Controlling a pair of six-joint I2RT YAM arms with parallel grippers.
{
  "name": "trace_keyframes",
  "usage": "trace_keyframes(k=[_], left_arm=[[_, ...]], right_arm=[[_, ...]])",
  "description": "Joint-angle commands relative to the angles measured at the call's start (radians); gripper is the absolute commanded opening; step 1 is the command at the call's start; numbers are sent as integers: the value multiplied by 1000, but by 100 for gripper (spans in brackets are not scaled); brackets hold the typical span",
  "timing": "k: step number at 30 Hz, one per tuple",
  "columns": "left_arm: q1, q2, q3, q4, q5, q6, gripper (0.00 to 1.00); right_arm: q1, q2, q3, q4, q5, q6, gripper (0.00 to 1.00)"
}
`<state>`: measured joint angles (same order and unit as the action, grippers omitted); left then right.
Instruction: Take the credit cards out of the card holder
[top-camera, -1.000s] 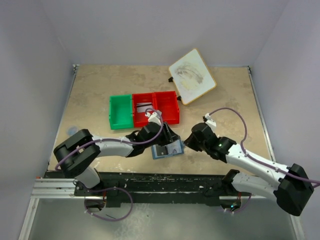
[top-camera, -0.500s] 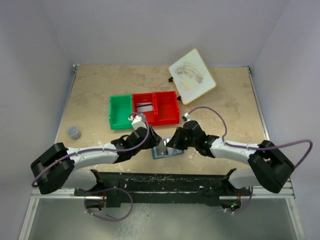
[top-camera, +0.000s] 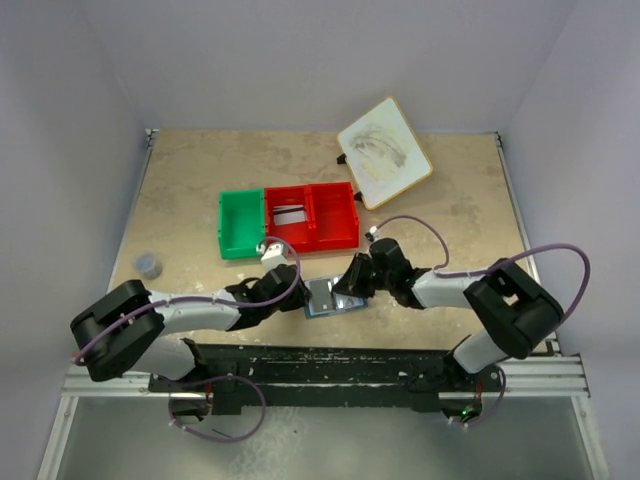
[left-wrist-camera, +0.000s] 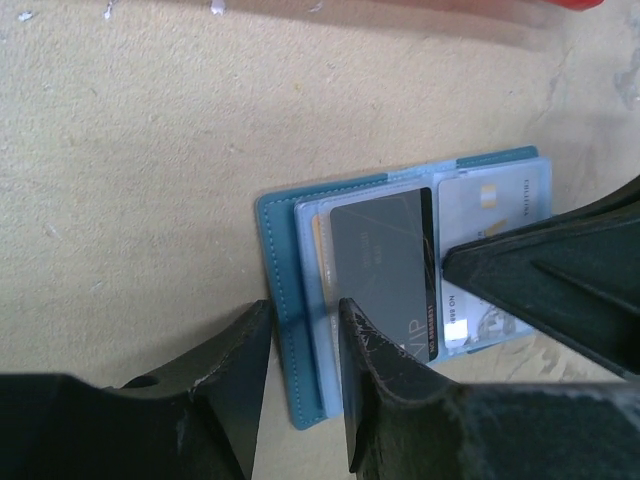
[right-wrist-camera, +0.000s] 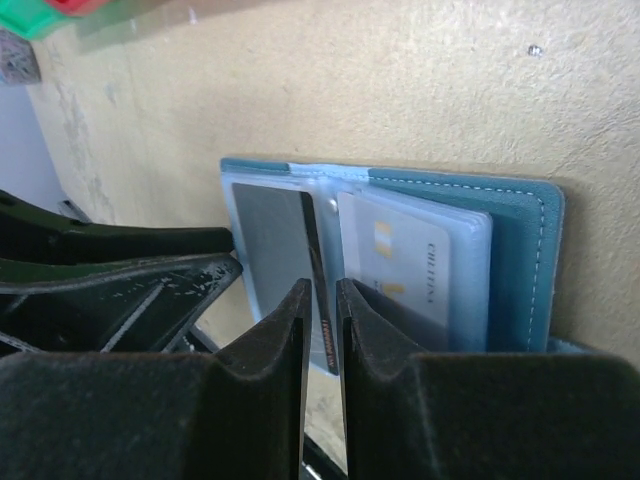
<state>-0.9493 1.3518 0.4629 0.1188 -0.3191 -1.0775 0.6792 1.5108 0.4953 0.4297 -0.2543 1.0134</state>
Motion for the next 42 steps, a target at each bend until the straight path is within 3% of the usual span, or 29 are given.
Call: trace_keyframes(k=[1, 6, 15, 20, 25, 28, 33, 37, 42], left_arm=[[2, 24, 25, 26, 14, 33, 30], [2, 34, 28, 7, 15, 49, 27], [2, 57, 52, -59, -8, 86, 12], [-1, 78, 70, -75, -5, 88, 9], [-5, -13, 41, -112, -101, 42, 10], [-4, -107, 14, -107, -142, 33, 15], [-6, -149, 21, -21, -47, 99, 20], [-6, -87, 32, 53, 57, 129, 19], [-6, 9, 34, 72, 90, 123, 14]], right_arm=[[-4, 63, -6, 105, -88, -27, 20], [-5, 108, -27, 168, -102, 5, 19], [-10, 111, -95, 260, -107, 77, 19], [-11, 116, -136, 399, -157, 134, 18], [-11, 87, -135, 321, -83, 158, 19], [-11, 81, -127, 292, -68, 157, 19], [-10, 86, -144, 304, -61, 172, 19], [-10, 94, -159, 330, -61, 183, 19], [-10, 117, -164, 357, -73, 186, 18]])
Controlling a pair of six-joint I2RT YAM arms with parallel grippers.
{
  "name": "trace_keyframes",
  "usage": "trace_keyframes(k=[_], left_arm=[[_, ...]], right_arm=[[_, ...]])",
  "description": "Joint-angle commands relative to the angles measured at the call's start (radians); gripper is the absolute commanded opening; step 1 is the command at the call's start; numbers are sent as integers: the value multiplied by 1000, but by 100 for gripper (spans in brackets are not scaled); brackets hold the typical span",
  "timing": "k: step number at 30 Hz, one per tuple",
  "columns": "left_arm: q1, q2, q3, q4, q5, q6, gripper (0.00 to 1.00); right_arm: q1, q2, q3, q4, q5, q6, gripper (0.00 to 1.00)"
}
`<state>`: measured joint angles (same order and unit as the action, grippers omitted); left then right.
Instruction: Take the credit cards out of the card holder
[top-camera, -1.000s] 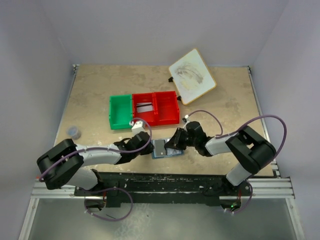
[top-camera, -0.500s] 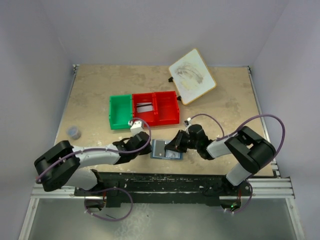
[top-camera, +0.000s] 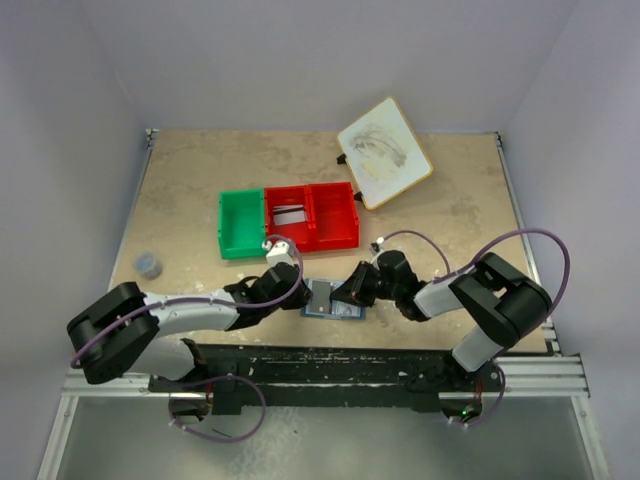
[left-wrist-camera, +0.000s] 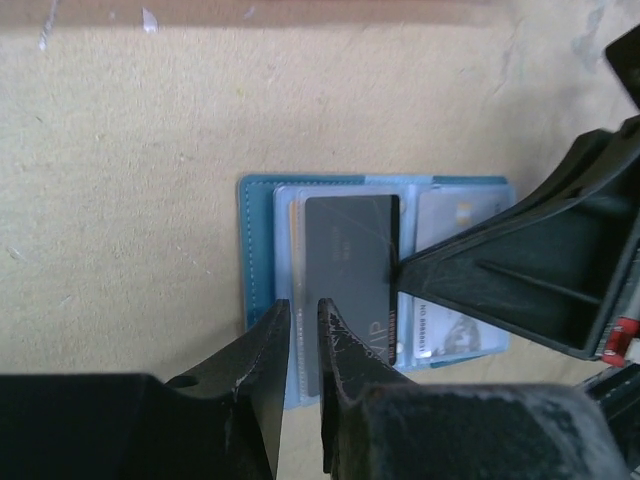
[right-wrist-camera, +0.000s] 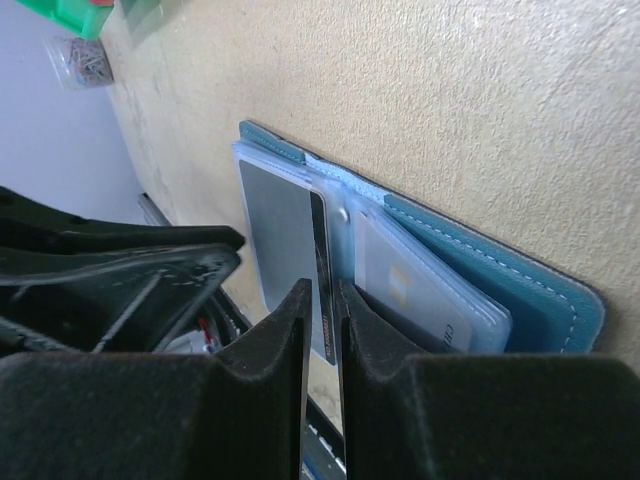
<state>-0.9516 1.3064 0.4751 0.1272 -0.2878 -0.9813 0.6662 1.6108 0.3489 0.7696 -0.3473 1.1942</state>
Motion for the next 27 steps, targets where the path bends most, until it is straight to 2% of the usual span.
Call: trace_keyframes(k=[1, 9, 16, 21, 27], left_arm=[[-4, 67, 18, 78, 69, 24, 13], [-6, 66, 5, 104, 54, 13, 10], [-32, 114, 23, 58, 35, 12, 0], [-75, 125, 24, 41, 10, 14, 0], [-102, 133, 22, 8, -26, 7, 0]], right_arm=[[3, 20, -17, 22, 17, 6, 18], [3, 21, -28, 46, 11, 14, 18], [3, 52, -65, 238, -25, 85, 17], [3, 74, -65, 313, -17, 107, 16], [3, 102, -75, 445, -31, 120, 9]])
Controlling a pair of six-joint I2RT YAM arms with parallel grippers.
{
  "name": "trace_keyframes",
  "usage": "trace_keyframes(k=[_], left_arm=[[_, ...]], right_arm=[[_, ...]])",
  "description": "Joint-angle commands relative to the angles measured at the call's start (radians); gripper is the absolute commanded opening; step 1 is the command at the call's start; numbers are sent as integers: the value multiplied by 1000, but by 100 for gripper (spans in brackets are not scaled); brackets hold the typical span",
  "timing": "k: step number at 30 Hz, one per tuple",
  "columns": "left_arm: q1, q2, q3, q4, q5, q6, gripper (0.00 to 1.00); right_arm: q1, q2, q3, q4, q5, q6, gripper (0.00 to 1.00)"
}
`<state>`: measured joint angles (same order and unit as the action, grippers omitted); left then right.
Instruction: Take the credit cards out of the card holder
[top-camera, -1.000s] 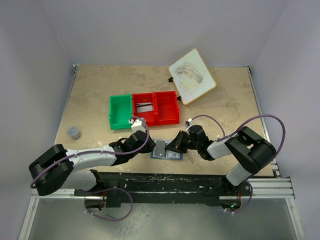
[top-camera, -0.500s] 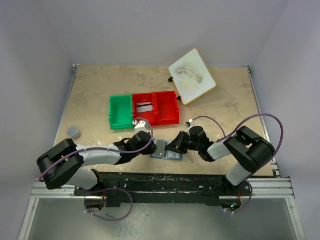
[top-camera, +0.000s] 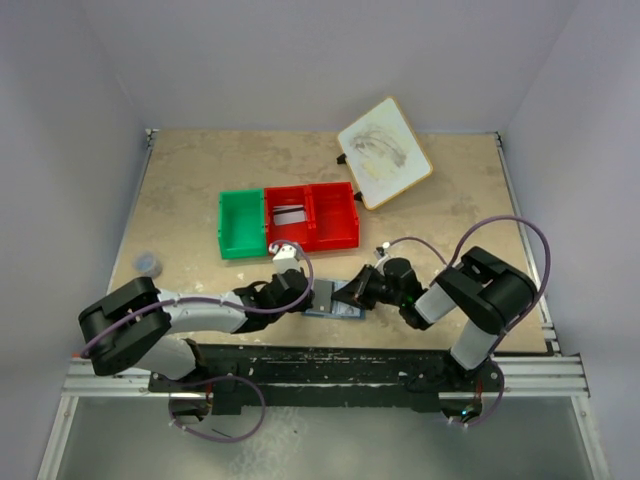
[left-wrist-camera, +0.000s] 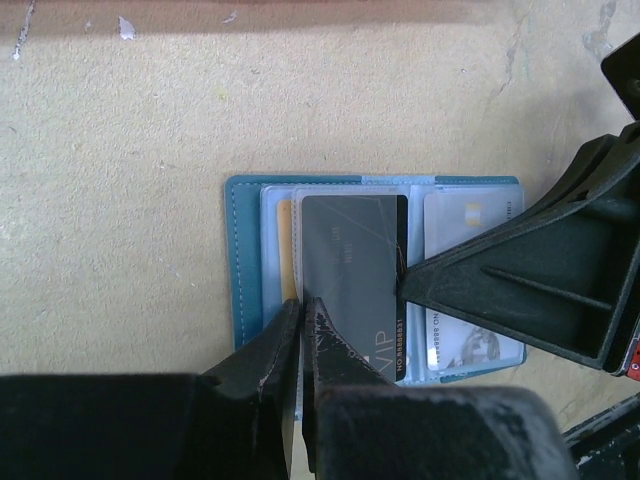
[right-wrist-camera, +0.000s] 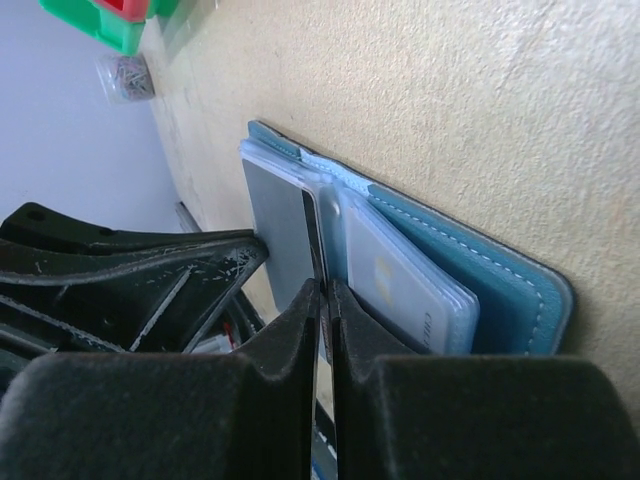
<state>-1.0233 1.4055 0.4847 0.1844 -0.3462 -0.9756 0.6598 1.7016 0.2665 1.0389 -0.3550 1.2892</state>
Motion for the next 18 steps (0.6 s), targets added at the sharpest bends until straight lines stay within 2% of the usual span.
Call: trace_keyframes(k=[1, 3, 5, 6, 8, 18], left_arm=[[-34, 34, 13, -50, 31, 0, 0], [-38, 35, 11, -49, 29, 1, 0], [-38, 35, 11, -51, 25, 3, 0], [-38, 35, 13, -56, 21, 4, 0], [-38, 35, 15, -62, 13, 5, 0], [-38, 16, 27, -149, -69, 0, 0]], right_arm=[[10, 13, 10, 183, -22, 23, 6], [9, 16, 11, 198, -26, 17, 5], [9, 10, 8, 210, -34, 9, 13], [10, 5, 7, 211, -36, 4, 11], [9, -11, 12, 196, -33, -15, 0], [5, -172, 21, -152, 37, -91, 0]])
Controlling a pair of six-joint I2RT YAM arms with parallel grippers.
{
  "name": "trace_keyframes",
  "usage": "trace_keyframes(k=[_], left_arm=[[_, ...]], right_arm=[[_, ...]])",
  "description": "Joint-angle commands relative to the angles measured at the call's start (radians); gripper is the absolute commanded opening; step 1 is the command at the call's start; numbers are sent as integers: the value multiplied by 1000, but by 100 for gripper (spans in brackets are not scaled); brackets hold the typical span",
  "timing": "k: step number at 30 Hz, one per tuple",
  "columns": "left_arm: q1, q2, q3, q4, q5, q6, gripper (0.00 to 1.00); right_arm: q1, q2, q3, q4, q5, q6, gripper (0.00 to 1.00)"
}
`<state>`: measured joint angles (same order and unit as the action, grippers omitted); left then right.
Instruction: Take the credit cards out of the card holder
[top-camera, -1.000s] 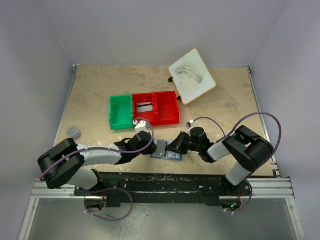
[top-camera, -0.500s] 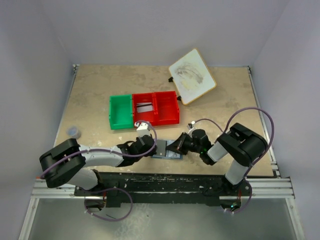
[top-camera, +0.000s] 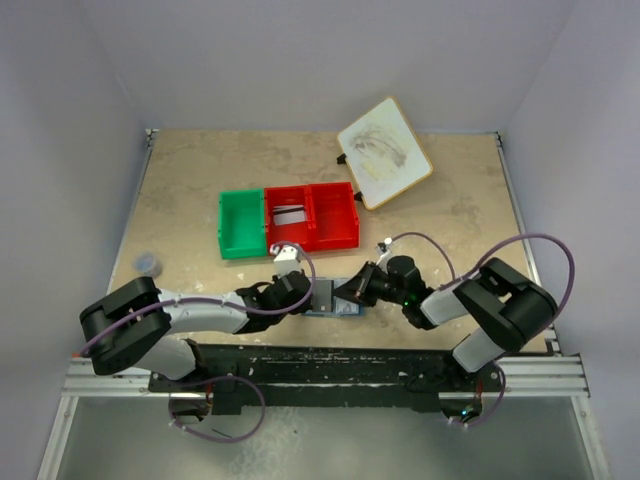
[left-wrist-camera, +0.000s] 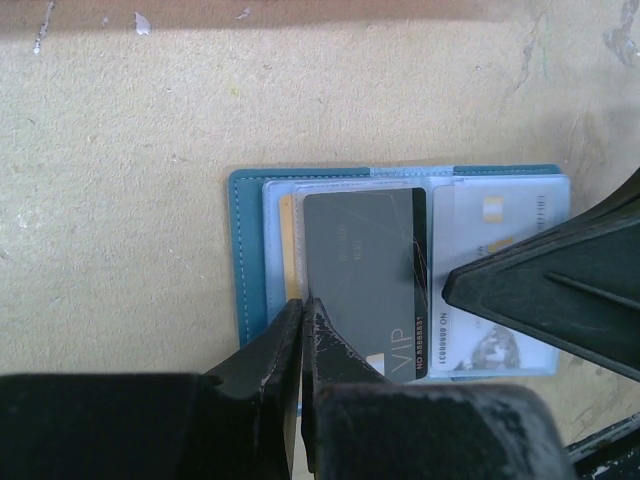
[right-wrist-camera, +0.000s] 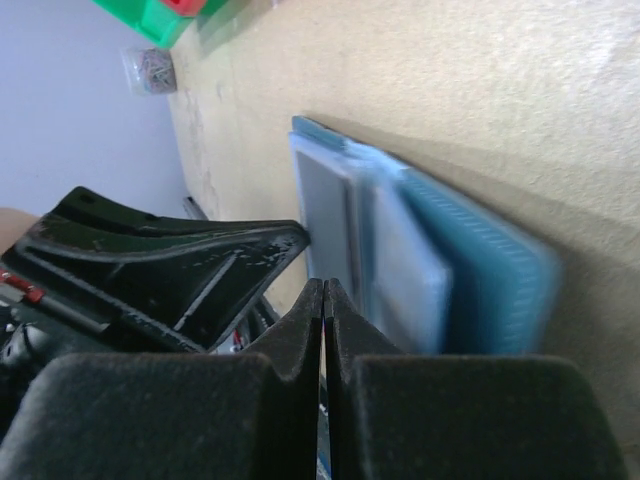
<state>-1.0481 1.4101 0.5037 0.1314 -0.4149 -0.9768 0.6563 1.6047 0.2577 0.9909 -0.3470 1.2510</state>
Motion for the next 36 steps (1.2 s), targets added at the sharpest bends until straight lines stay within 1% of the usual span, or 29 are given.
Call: trace_keyframes(k=[1, 5, 8, 9, 10, 11, 13, 15, 18, 24, 25, 26, 28, 30, 34, 35, 36], left_arm=[[-13, 8, 6, -95, -3, 2, 0], [-13, 9, 9, -91, -5, 6, 0], [-13, 3, 9, -91, -5, 7, 0], [-13, 0, 7, -89, -5, 8, 0], [-13, -1, 6, -89, -4, 12, 0], [-13, 1, 6, -86, -2, 17, 0], [-13, 3, 10, -85, 3, 30, 0], [-13, 7, 16, -89, 7, 41, 0], [-13, 10, 21, -99, 10, 52, 0], [-15, 30, 19, -95, 33, 62, 0], [-15, 34, 20, -93, 39, 64, 0], [-15, 37, 19, -95, 42, 66, 0], [-16, 35, 19, -103, 37, 66, 0], [-16, 32, 15, -112, 28, 67, 0], [-16, 51, 20, -118, 25, 76, 0], [-16, 57, 22, -114, 29, 79, 0], [-16, 63, 24, -112, 33, 82, 0]], right_arm=[[8, -84, 36, -127, 27, -58, 0], [8, -102, 19, -146, 44, -45, 0], [9, -98, 26, -196, 52, -44, 0], [8, -89, 28, -189, 44, -52, 2], [8, -79, 29, -169, 32, -61, 10], [9, -63, 34, -152, 19, -67, 15], [8, -28, 62, -155, 1, -73, 18], [8, 7, 71, -114, -15, -72, 19], [9, 46, 74, -66, -21, -52, 25], [8, 123, 64, 49, -52, -30, 26], [9, 133, 60, 56, -42, -14, 25], [9, 124, 46, 48, -5, 0, 24], [8, 85, 3, 40, 59, 17, 27], [9, 51, -19, 4, 82, 18, 28], [9, 31, 42, -117, 124, -46, 29], [11, 42, 63, -129, 112, -56, 29], [12, 62, 71, -104, 88, -62, 29]])
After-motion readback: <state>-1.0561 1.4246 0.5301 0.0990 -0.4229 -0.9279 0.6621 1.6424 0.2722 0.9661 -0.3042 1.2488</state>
